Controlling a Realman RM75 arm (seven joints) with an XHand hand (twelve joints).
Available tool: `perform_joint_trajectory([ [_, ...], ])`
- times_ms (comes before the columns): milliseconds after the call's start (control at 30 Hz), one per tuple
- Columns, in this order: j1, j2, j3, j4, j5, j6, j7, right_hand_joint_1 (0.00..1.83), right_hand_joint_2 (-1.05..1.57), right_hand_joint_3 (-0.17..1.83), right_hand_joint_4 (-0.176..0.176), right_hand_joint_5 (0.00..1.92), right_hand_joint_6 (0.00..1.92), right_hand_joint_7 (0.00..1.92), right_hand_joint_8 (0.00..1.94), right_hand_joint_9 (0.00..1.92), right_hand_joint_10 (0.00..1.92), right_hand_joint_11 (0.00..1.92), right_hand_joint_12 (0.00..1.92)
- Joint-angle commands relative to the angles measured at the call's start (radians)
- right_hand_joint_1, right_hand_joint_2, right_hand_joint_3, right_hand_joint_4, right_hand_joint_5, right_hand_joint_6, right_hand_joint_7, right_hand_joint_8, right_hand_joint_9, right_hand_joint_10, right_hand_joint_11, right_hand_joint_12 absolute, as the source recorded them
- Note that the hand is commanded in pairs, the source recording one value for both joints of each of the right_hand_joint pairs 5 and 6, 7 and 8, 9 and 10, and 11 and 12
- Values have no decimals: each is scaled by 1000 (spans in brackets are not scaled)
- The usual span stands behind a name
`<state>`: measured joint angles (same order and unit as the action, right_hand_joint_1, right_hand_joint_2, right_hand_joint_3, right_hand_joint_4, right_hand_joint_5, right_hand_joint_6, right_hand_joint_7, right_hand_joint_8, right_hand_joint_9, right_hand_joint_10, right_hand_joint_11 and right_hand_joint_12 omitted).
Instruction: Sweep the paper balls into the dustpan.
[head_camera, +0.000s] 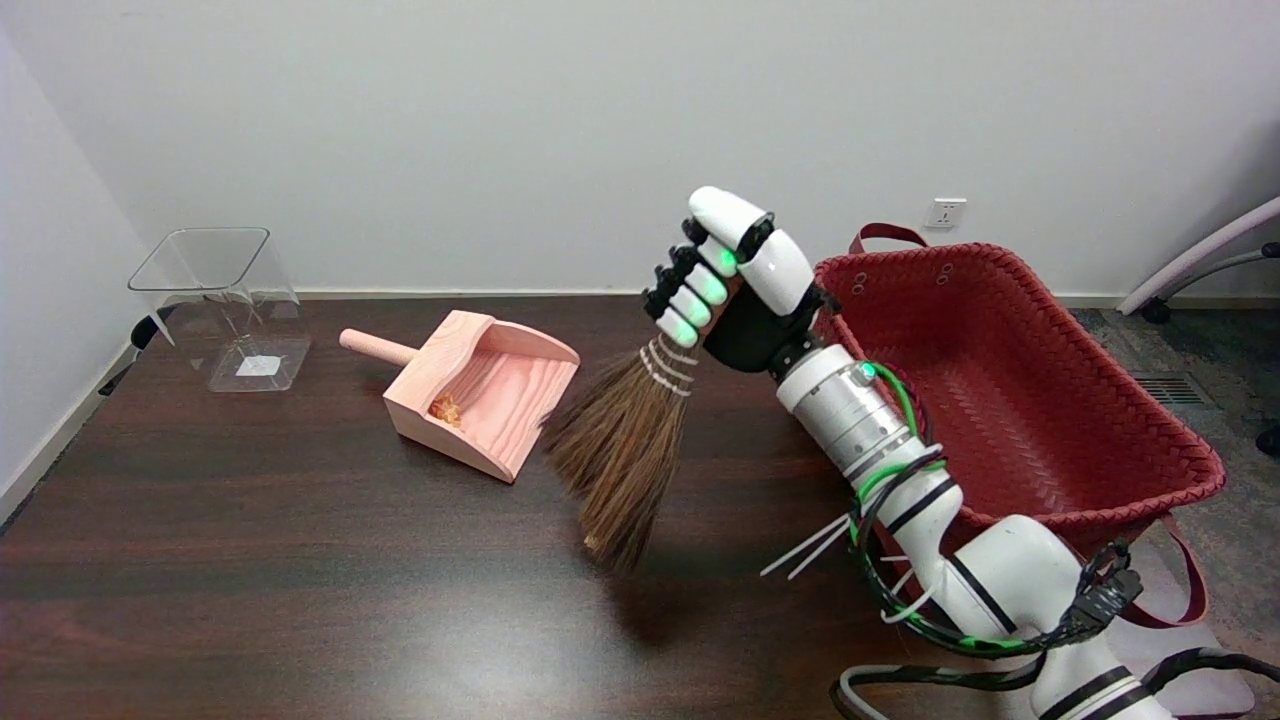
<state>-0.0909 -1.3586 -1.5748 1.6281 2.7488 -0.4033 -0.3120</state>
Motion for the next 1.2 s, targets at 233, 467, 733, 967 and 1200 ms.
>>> perform_joint_trajectory([
  [233, -25, 30, -108, -171, -44, -164, 90, 943, 1571, 832, 0, 1920, 1920, 1920, 1920, 1920, 1920, 1920, 1920],
  [467, -14, 21, -103, -229, -68, -183, 86, 955, 1571, 864, 0, 1920, 1920, 1920, 1920, 1920, 1920, 1920, 1920],
  [733, 5, 9, -96, -308, -64, -204, 63, 950, 1571, 936, 0, 1920, 1920, 1920, 1920, 1920, 1920, 1920, 1920],
  [967, 77, -10, -96, -438, -65, -281, 63, 949, 1571, 989, 0, 1920, 1920, 1920, 1920, 1920, 1920, 1920, 1920],
  [1200, 166, -43, -96, -576, -60, -394, 63, 949, 1571, 1007, 0, 1920, 1920, 1920, 1920, 1920, 1920, 1920, 1920],
])
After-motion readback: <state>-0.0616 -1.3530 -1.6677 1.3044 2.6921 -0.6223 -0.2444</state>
